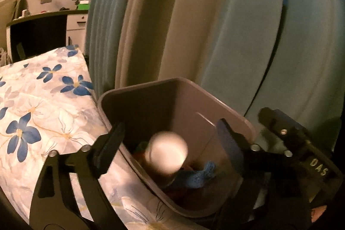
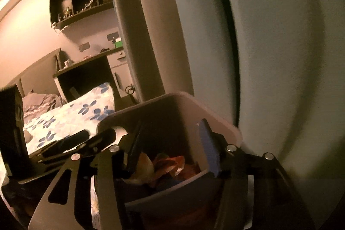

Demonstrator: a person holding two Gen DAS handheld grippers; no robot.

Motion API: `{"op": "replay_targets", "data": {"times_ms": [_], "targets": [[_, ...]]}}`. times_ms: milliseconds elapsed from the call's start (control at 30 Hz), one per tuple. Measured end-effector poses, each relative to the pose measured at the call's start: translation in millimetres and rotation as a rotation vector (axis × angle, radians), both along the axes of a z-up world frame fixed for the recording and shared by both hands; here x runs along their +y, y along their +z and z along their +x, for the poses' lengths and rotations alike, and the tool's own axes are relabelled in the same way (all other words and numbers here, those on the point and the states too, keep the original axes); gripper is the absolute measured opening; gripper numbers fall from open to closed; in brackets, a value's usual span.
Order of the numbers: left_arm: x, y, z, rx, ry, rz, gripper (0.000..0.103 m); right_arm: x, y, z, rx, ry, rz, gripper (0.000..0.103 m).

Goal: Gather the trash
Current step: 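Open both tools over the wastebasket to drop the cup and net, then move both tools back to the bed and grasp the black plastic bag with the left tool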

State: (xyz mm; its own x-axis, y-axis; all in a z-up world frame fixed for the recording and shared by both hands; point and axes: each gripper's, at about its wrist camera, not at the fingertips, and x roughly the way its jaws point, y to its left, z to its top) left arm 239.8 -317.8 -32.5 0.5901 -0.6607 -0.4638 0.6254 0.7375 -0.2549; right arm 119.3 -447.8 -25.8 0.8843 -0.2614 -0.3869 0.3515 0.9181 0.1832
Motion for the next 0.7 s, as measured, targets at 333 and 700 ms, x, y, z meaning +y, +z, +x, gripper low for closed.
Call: {"op": "replay_targets", "data": {"times_ms": [333,700], "targets": [[61.6,18.1,-19.2,-0.04,0.188,0.042,0.095,25.8,21.6,-22.2,-0.086,0.011,-0.038,0.084],[227.0,32.2,-54.0,-0.088,0.611,0.182,0.097,103.3,28.8,-11.3,-0.118,0.186,-0.062,0.095]]}}
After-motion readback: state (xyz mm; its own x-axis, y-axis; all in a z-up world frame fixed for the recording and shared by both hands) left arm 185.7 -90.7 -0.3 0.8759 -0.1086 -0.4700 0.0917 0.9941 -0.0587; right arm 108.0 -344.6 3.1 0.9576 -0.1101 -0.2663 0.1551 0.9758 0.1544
